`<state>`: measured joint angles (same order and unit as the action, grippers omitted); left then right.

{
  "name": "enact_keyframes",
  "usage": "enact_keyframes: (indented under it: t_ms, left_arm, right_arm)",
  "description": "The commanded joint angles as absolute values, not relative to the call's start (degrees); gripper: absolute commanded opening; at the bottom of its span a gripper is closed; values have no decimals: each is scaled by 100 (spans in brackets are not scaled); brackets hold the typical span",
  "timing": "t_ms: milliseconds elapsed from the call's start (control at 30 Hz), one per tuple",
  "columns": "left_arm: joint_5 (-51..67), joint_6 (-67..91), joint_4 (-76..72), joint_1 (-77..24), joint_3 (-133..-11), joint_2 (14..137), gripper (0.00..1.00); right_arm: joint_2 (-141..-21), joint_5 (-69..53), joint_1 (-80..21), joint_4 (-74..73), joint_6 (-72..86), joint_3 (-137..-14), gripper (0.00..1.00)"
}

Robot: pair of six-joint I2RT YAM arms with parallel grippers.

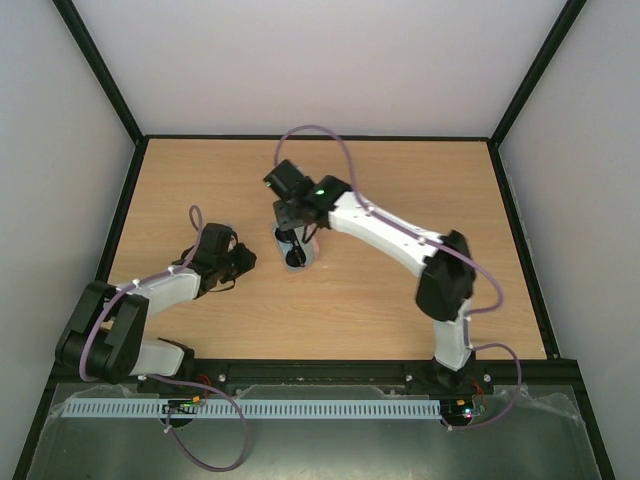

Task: Organize the sunglasses
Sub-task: Place the sunglasses in the sunglasses case, then close the sunglasses case at the center of the board.

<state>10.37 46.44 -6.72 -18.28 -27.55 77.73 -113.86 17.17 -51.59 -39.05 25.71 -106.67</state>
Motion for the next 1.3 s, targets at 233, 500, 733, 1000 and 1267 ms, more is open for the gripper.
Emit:
enact_keyframes:
  t_ms: [233,500,733,1000,1267]
  left_arm:
    - [992,4536,-406,-1784,-2780,7499,23]
    - [966,4561,-421,-1790,-2672,7430,23]
    - [967,4570,-464,-1789,-2595,7415,23]
    - [1010,4605,-580,-1784,-2523,7462,23]
    - [1002,4597,-576,-1791,-2505,7449,23]
  right_arm:
    - [-10289,241,-3599,-2695,2704,-8390,19]
    - [-10811,-465,-4023,-2168,2640,-8398,18]
    - [-11227,-220,-4600,-2209,2728,-8630,17]
    - [-11735,161,-4944,-2424,2607,-8982,16]
    - [-12362,213,-5105,-2584,2485,-9555,15]
